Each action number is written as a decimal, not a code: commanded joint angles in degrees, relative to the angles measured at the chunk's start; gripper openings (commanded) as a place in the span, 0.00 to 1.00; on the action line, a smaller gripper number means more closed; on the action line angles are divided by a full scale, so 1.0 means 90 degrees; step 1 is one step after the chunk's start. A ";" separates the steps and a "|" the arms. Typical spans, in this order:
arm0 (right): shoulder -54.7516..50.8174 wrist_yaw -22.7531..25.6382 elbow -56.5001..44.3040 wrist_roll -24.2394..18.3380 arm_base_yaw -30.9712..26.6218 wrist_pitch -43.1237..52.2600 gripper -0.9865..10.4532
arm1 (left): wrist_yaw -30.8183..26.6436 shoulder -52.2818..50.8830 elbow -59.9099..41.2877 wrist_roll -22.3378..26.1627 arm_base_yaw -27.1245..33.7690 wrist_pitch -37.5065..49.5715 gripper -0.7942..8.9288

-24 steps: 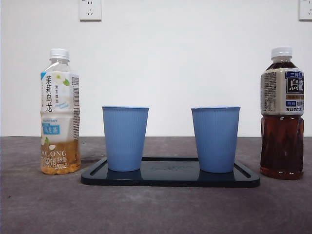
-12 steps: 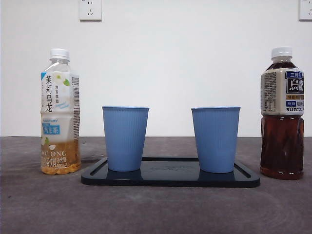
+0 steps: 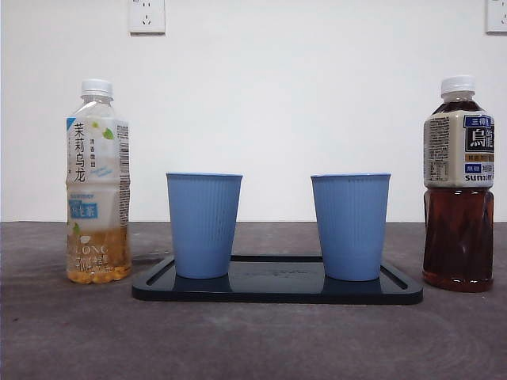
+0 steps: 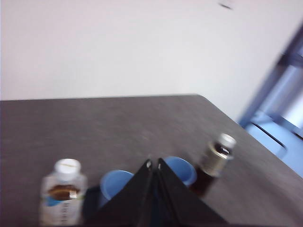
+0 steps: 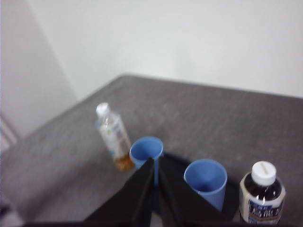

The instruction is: Pour the drink into the cup

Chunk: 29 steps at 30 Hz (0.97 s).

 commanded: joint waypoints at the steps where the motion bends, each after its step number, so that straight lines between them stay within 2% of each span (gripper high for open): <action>1: 0.0175 -0.0022 0.0160 -0.0546 0.0194 -0.0165 0.10 | 0.0245 0.0085 0.0129 0.0243 -0.0185 0.0036 0.10; 11: 0.0204 0.0007 0.0158 -0.0478 0.0345 -0.0180 0.11 | 0.0245 0.0007 0.0129 0.0282 -0.0430 0.0083 0.13; 13: 0.0204 0.0007 0.0158 -0.0440 0.0345 -0.0180 0.20 | 0.0245 0.0007 0.0129 0.0282 -0.0430 0.0080 0.22; 17: 0.0206 0.0007 0.0158 -0.0367 0.0345 -0.0182 0.43 | 0.0245 0.0010 0.0129 0.0265 -0.0430 0.0080 0.55; 19: 0.0206 0.0005 0.0158 -0.0328 0.0345 -0.0182 0.50 | 0.0245 0.0010 0.0129 0.0253 -0.0430 0.0073 0.64; 22: 0.0204 0.0005 0.0158 -0.0197 0.0345 -0.0182 0.55 | 0.0245 0.0007 0.0129 0.0255 -0.0430 0.0075 0.65; 29: 0.0204 0.0007 0.0155 -0.0078 0.0345 -0.0228 0.55 | 0.0245 0.0010 0.0129 0.0214 -0.0430 0.0070 0.65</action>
